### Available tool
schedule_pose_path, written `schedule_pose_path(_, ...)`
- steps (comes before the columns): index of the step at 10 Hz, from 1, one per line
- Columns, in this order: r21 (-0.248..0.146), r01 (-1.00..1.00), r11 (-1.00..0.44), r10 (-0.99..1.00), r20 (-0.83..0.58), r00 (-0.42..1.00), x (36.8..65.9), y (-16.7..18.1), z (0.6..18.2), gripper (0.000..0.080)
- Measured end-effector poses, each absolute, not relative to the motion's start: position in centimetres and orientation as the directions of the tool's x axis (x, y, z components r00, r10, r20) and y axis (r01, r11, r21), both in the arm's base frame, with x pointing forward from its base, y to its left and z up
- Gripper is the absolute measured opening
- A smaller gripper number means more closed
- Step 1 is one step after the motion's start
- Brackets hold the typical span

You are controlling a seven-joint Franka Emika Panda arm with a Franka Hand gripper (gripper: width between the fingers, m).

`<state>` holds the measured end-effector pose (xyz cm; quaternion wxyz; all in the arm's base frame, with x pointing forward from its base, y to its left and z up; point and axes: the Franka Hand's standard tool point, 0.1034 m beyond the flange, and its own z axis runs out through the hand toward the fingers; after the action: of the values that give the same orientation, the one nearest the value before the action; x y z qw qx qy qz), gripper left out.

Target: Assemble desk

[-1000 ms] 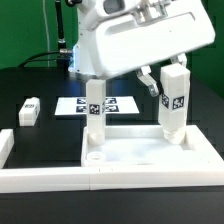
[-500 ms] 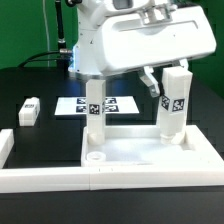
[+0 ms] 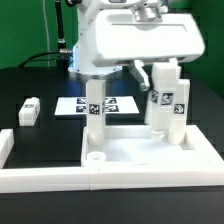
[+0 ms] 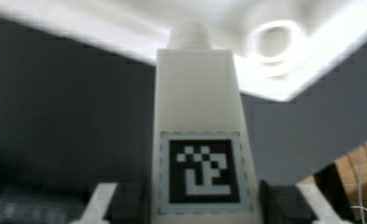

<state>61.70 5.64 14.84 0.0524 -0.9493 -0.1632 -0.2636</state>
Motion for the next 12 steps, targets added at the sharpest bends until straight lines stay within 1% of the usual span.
schedule_pose_path(1, 0.010, 0.335, -0.942, 0.288, 0.532, 0.796, 62.0, 5.0, 15.1, 0.0290)
schedule_pose_path(2, 0.002, 0.327, -0.945, 0.279, 0.526, 0.803, 61.8, 5.0, 14.6, 0.0290)
schedule_pose_path(3, 0.004, 0.331, -0.944, 0.283, 0.527, 0.801, 61.8, 5.1, 14.5, 0.0290)
schedule_pose_path(4, 0.017, 0.344, -0.939, 0.300, 0.534, 0.791, 61.9, 5.2, 14.0, 0.0290)
schedule_pose_path(5, 0.011, 0.373, -0.928, 0.322, 0.529, 0.785, 62.3, 5.9, 14.0, 0.0290)
schedule_pose_path(6, 0.027, 0.403, -0.915, 0.354, 0.536, 0.766, 62.7, 6.6, 14.4, 0.0290)
schedule_pose_path(7, 0.053, 0.440, -0.896, 0.396, 0.540, 0.742, 62.9, 7.1, 14.7, 0.0290)
schedule_pose_path(8, 0.071, 0.461, -0.884, 0.422, 0.544, 0.725, 63.0, 7.5, 15.0, 0.0290)
schedule_pose_path(9, 0.100, 0.478, -0.873, 0.449, 0.548, 0.706, 62.8, 7.3, 15.0, 0.0290)
schedule_pose_path(10, 0.157, 0.486, -0.860, 0.487, 0.541, 0.686, 61.0, 5.4, 13.0, 0.0290)
schedule_pose_path(11, 0.149, 0.499, -0.854, 0.495, 0.533, 0.686, 60.8, 5.5, 12.7, 0.0290)
schedule_pose_path(12, 0.150, 0.497, -0.855, 0.493, 0.536, 0.685, 61.0, 5.5, 12.8, 0.0290)
